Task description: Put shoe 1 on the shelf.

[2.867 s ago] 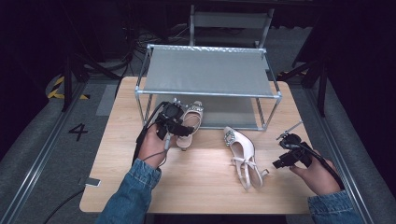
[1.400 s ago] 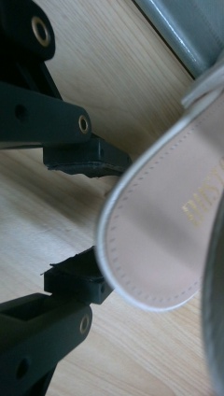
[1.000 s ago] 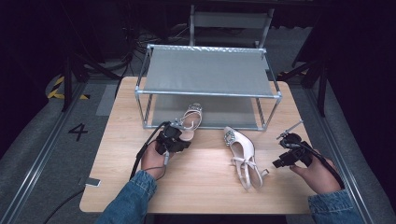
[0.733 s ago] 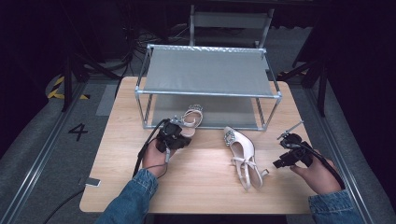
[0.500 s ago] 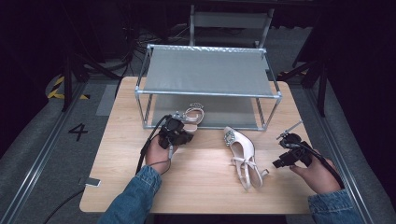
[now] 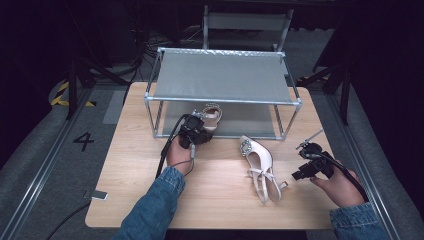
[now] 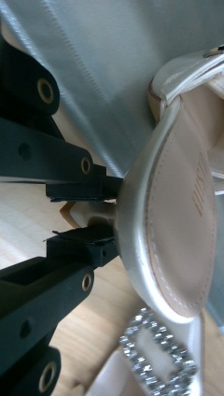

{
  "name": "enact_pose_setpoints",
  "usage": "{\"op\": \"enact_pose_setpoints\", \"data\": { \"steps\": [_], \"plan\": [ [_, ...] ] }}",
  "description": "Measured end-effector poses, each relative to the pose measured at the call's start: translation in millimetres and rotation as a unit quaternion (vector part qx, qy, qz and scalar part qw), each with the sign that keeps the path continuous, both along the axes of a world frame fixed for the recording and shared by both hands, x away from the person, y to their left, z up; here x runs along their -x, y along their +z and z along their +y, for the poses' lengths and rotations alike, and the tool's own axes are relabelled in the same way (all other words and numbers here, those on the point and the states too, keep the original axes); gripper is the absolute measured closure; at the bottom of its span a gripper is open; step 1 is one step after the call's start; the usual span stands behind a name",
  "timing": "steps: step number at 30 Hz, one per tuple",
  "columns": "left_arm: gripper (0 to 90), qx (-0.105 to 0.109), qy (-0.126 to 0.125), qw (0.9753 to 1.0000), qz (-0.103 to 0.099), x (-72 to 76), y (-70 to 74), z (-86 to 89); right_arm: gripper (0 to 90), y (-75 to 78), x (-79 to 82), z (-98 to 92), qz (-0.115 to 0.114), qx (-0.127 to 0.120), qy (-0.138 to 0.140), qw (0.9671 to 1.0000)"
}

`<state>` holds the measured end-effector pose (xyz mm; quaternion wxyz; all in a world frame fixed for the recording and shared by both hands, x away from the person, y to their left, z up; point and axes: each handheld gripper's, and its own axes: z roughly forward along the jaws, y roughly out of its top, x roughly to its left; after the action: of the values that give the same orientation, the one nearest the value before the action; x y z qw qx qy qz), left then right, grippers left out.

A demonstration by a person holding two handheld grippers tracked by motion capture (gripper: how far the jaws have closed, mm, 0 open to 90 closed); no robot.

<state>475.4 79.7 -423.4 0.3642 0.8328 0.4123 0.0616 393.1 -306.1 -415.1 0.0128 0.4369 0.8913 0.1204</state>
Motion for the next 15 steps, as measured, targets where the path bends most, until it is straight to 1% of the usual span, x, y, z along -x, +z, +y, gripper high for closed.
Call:
{"op": "enact_pose_setpoints", "data": {
  "steps": [2,3,6,7,8,9,10,11,13,14,15],
  "plan": [
    [76.5,-0.002,0.001,1.0000,0.000,-4.2,0.1,-2.2,54.3,-0.3,0.1,0.2,0.000,0.000,-0.001,1.0000],
    [76.5,-0.005,0.000,1.0000,-0.001,-9.7,-0.8,-5.1,54.4,-0.7,0.1,0.2,0.001,0.000,0.000,1.0000],
    [76.4,-0.002,0.003,1.0000,-0.002,-14.1,-2.6,-7.5,54.4,-1.1,0.3,0.4,0.003,0.001,0.000,1.0000],
    [76.4,0.001,0.007,1.0000,-0.001,-16.7,-4.0,-9.2,54.4,-1.3,0.4,0.6,0.004,0.002,-0.002,1.0000],
    [76.4,-0.003,0.009,1.0000,0.001,-18.8,-4.4,-10.1,54.4,-1.6,0.3,0.4,0.004,0.002,-0.001,1.0000],
    [76.3,-0.001,0.011,0.9999,0.000,-21.4,-6.4,-12.1,54.4,-1.9,0.2,0.2,0.004,0.001,0.000,1.0000],
    [76.2,-0.004,0.011,0.9999,0.003,-22.9,-6.9,-12.9,54.4,-2.3,0.2,0.1,0.004,0.000,0.000,1.0000],
    [76.1,-0.005,0.014,0.9999,0.001,-24.8,-8.8,-14.5,54.4,-2.4,0.2,0.0,0.004,-0.001,0.000,1.0000],
    [76.0,-0.005,0.019,0.9998,0.008,-27.7,-10.6,-17.5,54.4,-2.5,0.2,-0.4,0.004,-0.001,0.001,1.0000],
    [76.0,-0.013,0.013,0.9998,-0.001,-31.1,-11.7,-17.3,54.4,-2.4,0.3,-0.6,0.004,-0.001,0.000,1.0000],
    [75.9,-0.019,0.013,0.9997,0.000,-34.6,-12.7,-18.1,54.4,-2.3,0.4,-0.8,0.005,-0.001,-0.001,1.0000]
  ]
}}
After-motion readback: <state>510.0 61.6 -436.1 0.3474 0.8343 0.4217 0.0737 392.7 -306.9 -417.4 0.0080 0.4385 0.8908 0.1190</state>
